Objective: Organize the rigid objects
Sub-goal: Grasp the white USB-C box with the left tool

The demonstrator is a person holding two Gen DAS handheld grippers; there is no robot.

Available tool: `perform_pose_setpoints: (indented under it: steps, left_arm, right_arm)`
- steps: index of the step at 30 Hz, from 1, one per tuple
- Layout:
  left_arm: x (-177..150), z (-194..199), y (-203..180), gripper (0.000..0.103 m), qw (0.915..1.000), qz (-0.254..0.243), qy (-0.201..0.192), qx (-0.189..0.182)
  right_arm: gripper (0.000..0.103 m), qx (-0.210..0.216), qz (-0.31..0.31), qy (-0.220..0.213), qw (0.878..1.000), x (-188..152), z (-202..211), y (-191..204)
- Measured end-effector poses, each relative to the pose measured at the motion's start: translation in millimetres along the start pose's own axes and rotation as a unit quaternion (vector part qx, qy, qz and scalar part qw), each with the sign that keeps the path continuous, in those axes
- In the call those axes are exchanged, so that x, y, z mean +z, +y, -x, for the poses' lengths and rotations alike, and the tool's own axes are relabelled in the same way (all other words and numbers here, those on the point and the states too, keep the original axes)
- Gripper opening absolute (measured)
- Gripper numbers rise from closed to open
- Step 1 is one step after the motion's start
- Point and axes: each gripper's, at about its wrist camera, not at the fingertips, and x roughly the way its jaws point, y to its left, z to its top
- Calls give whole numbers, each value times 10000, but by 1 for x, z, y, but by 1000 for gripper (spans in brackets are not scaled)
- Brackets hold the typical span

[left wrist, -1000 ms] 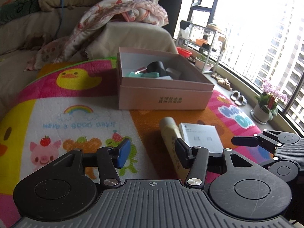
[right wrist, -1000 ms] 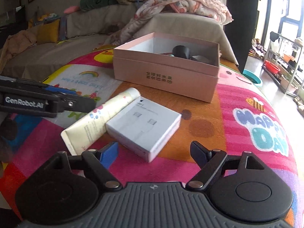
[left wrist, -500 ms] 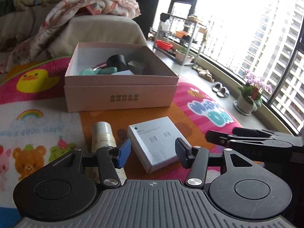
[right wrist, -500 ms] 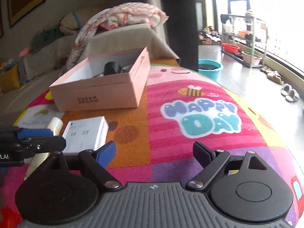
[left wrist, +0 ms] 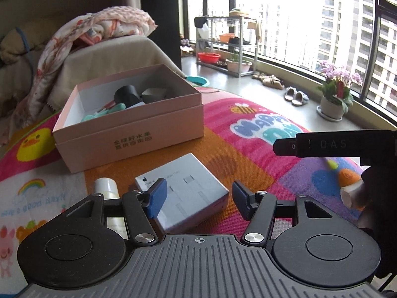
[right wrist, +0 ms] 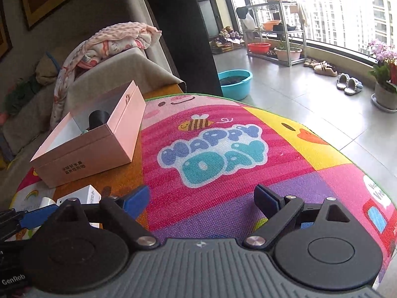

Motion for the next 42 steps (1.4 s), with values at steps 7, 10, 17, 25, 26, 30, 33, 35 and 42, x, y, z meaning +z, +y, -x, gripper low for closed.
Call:
perform_pose_setpoints:
  steps: [7,10,17,25,26,30,33,35,42]
  left_arm:
    - [-5,1,-5,82,9998,-34,-153,-74]
    - [-6,9,8,79,9986,330,-300,280]
    - [-2,-4,38,80,9900,1394,129,-191]
    - [15,-47,11,82,9964,765,280,242]
    - [15,-49,9,82,9970,658,301,287]
    - [10,-43,5,75,9990,374,190,181]
    - [3,-33,13,74,9987,482,130,-114]
    - [-3,-19,23,74,9969,715,-11,-338]
    - [-33,62,92,74,9846,1589,-730,-86]
  right_arm:
    - [93,154,-134,-37,9998,-1,3,-6]
    - [93,222,-199,-63,9995,-1,4,-8]
    - [93,277,-249,-94,9993,-2,4,-10]
    - [94,235,-183,-86,9995,-3,5,-9]
    - [94,225,-170,-84,9996,-3,5,-8]
    - [94,201,-132,-73,9997,-3,5,-6]
    - [94,199,-132,-71,9997,-3,5,-6]
    - [94,179,-106,-62,9998,-4,4,-5]
    - [98,100,48,13,9999,-4,0,1]
